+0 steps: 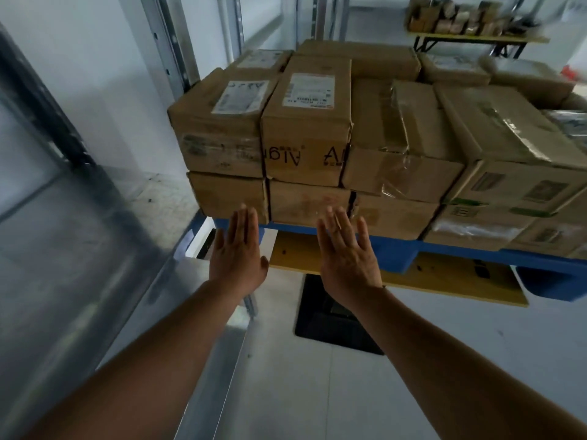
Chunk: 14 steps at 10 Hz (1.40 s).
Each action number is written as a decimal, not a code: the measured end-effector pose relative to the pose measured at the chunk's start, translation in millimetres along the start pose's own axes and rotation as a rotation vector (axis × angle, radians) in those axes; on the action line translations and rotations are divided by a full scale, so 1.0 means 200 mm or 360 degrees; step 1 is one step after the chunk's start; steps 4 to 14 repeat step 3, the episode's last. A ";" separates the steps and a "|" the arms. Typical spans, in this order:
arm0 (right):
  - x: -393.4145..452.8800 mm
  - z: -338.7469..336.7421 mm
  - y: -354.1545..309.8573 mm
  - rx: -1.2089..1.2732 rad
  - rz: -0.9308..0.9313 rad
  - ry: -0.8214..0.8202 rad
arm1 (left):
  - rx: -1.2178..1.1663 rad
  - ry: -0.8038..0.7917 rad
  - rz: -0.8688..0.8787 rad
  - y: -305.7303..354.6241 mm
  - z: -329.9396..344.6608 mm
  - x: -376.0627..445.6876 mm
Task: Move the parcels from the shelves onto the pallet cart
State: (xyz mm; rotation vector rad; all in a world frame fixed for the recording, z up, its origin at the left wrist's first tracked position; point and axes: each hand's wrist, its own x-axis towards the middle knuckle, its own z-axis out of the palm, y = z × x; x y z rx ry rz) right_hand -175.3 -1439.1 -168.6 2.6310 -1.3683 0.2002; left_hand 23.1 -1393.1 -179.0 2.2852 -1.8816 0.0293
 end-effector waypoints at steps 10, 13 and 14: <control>0.06 0.02 -0.03 -0.0027 0.0165 -0.0071 | 0.0038 -0.0044 0.0157 -0.10 0.04 0.08; 0.06 0.02 -0.03 -0.0027 0.0165 -0.0071 | 0.0038 -0.0044 0.0157 -0.10 0.04 0.08; 0.06 0.02 -0.03 -0.0027 0.0165 -0.0071 | 0.0038 -0.0044 0.0157 -0.10 0.04 0.08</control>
